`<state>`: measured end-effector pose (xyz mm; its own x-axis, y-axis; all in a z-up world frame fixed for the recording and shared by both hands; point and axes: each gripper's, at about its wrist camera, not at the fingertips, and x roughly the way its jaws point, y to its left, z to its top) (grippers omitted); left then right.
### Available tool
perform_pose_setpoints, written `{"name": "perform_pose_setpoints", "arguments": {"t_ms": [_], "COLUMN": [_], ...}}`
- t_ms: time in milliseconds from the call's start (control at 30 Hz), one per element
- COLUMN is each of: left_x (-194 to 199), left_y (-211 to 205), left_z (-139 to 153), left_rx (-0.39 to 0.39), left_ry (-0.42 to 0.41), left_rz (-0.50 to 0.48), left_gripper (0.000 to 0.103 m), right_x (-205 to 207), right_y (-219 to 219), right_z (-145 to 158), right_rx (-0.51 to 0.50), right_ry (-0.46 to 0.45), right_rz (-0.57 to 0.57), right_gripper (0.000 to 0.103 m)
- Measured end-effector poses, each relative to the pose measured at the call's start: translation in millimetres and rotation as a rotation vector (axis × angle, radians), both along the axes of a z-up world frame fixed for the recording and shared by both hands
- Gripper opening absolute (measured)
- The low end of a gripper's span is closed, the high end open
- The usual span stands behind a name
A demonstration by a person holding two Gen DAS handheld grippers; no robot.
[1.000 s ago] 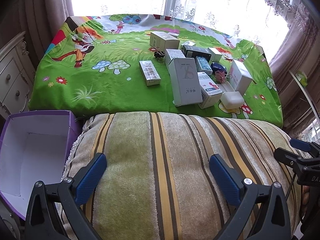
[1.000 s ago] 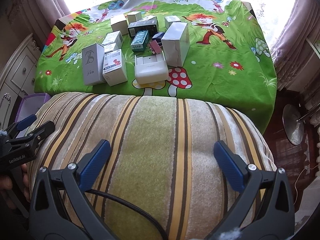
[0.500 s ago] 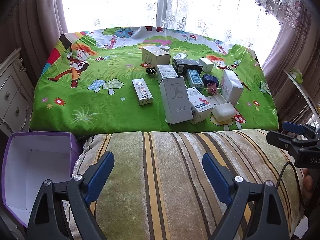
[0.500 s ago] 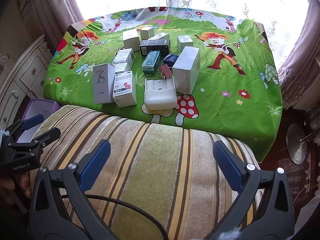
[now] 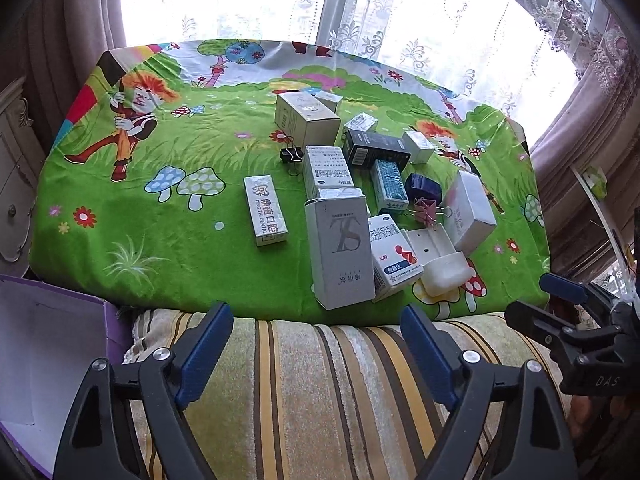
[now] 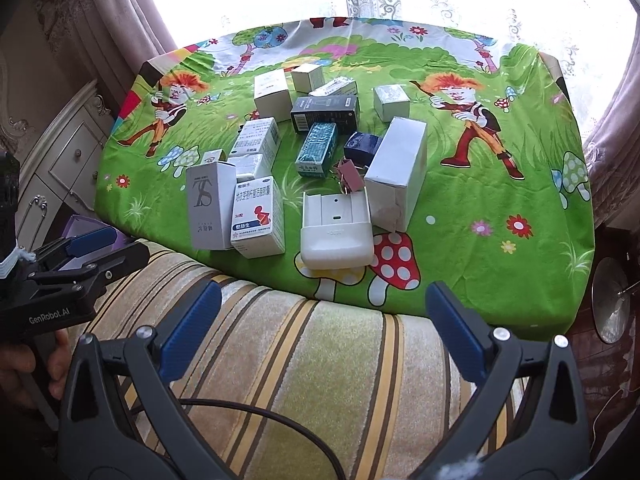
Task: Organize rigid objects
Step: 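Reach both tools toward the boxes and close on white boxes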
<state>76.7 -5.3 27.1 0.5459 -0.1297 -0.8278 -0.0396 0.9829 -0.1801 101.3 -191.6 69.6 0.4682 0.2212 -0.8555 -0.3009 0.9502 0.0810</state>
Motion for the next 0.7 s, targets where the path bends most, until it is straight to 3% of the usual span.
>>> {"name": "perform_pose_setpoints", "arguments": {"t_ms": [700], "left_x": [73.2], "left_y": [-3.7], "left_z": [-32.9], "left_rx": [-0.043], "left_ry": [0.116], "left_rz": [0.07], "left_gripper": [0.082], "right_x": [78.1], "right_y": [-16.9], "right_z": [-17.9], "right_rx": [-0.024], "right_ry": [-0.012], "right_rz": [-0.163], "right_gripper": [0.1]}}
